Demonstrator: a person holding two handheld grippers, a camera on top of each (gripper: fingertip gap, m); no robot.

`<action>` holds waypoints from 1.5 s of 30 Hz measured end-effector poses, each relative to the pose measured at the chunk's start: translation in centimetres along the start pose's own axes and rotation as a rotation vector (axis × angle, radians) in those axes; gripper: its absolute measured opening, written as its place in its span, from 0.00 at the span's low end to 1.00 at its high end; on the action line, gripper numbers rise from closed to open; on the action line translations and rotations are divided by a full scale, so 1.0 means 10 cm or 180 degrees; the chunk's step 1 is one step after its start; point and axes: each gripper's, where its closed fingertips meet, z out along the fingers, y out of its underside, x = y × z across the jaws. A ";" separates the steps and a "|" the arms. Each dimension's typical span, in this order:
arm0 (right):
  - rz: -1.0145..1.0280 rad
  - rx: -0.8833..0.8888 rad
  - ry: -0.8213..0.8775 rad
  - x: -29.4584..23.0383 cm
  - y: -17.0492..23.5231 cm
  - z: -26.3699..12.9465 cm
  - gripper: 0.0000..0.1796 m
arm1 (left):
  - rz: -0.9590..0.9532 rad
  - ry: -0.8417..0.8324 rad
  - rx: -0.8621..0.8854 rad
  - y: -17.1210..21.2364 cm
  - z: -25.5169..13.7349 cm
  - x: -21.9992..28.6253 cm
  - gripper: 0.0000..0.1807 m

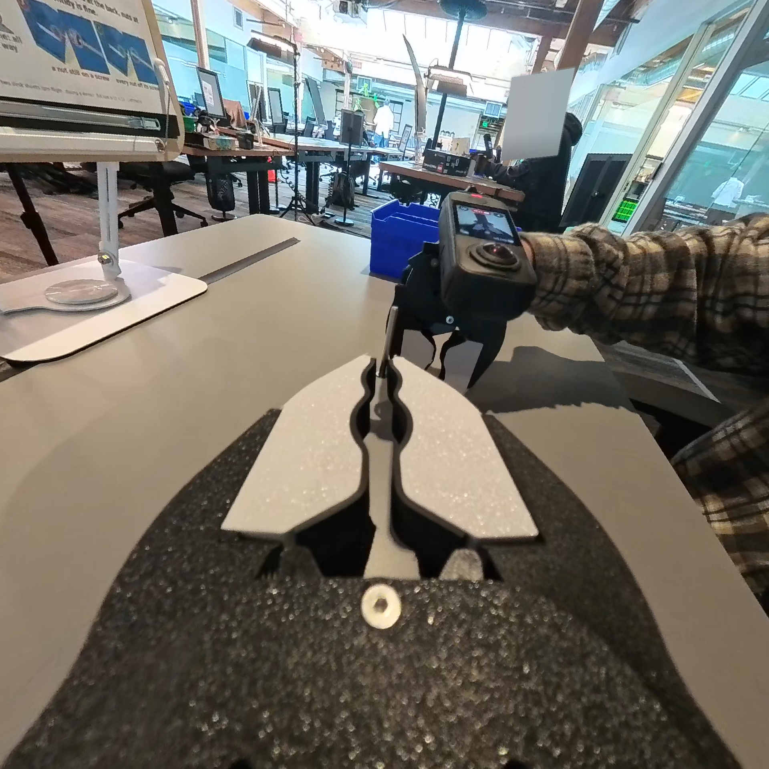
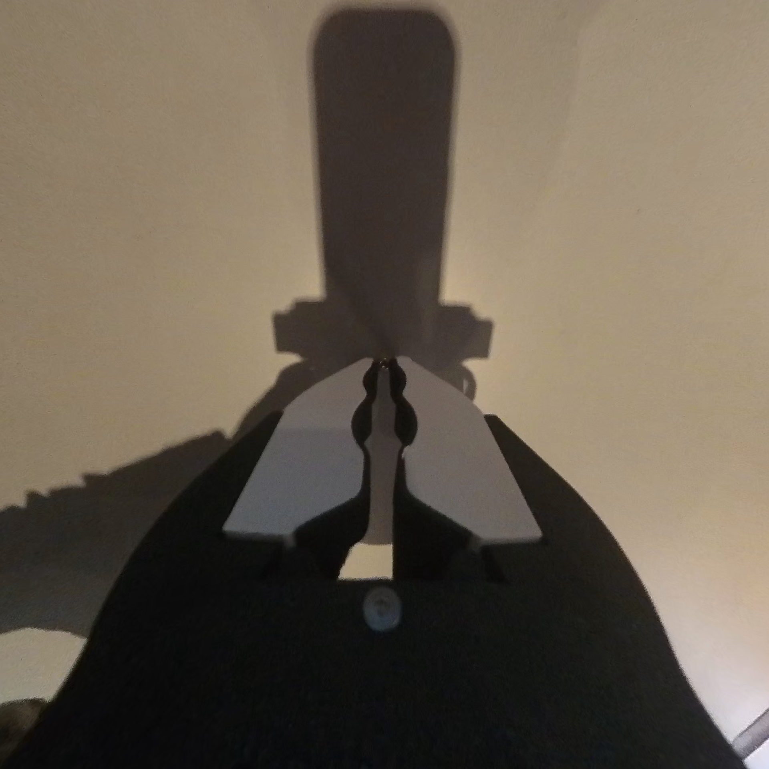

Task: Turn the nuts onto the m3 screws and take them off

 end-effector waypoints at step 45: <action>-0.0397 0.0607 0.0303 0.07 -0.91 -1.24 0.03 | 0.0230 0.0224 -0.0332 0.18 0.32 0.37 0.02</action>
